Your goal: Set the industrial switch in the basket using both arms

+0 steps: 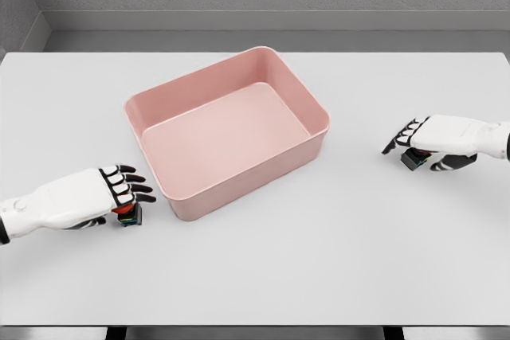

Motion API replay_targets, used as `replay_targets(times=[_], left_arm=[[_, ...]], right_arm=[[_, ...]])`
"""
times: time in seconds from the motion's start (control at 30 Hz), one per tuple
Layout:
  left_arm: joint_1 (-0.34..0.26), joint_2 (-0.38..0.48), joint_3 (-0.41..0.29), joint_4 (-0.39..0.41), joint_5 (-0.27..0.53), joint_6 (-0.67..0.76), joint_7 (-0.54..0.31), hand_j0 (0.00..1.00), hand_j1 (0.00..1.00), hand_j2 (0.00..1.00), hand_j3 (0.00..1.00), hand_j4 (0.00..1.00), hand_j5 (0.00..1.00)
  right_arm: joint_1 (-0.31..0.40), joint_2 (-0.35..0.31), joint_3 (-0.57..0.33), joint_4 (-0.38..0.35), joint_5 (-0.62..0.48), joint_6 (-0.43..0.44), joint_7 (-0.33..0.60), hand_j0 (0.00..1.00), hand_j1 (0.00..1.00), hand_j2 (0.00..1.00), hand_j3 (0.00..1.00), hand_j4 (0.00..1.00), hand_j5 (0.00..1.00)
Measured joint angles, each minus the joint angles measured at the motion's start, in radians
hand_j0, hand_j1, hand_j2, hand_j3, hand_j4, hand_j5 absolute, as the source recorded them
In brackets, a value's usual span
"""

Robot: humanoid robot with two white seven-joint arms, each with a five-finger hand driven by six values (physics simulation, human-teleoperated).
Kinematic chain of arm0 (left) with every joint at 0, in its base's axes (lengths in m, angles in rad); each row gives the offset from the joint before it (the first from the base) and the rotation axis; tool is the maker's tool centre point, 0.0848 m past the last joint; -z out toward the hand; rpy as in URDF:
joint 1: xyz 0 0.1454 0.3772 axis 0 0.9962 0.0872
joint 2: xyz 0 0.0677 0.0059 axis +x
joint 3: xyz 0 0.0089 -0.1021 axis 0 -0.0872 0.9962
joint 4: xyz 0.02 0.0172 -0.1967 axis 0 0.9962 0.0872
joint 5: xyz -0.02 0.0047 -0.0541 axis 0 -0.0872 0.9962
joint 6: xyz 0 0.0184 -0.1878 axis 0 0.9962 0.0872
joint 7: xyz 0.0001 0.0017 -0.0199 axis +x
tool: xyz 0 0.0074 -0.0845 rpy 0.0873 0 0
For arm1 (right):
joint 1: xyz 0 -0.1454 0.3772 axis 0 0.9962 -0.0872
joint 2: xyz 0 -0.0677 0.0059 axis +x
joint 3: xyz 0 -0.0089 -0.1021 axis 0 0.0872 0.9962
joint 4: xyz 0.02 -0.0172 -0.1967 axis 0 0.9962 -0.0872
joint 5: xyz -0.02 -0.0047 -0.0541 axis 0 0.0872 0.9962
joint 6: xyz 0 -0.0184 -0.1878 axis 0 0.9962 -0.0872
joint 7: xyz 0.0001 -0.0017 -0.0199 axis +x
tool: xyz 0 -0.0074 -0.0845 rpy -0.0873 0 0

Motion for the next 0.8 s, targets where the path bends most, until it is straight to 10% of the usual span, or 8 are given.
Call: replay_targets(times=[0.23, 0.4, 0.8], left_arm=[[0.000, 0.000, 0.000, -0.008, -0.004, 0.000, 0.001, 0.78, 0.78, 0.78, 0.78, 0.78, 0.78], [0.002, 0.000, 0.000, -0.009, -0.003, 0.000, 0.001, 0.52, 0.52, 0.52, 0.52, 0.52, 0.52], [0.003, 0.007, 0.014, -0.012, 0.008, 0.000, 0.007, 0.43, 0.43, 0.43, 0.43, 0.43, 0.43]], right_arm=[[0.000, -0.006, -0.004, 0.006, 0.000, 0.000, 0.001, 0.63, 0.63, 0.63, 0.63, 0.63, 0.63], [0.002, -0.006, -0.006, 0.010, -0.003, 0.001, -0.001, 0.52, 0.52, 0.52, 0.52, 0.52, 0.52], [-0.011, -0.004, -0.009, 0.017, -0.007, 0.000, -0.001, 0.48, 0.48, 0.48, 0.48, 0.48, 0.48]])
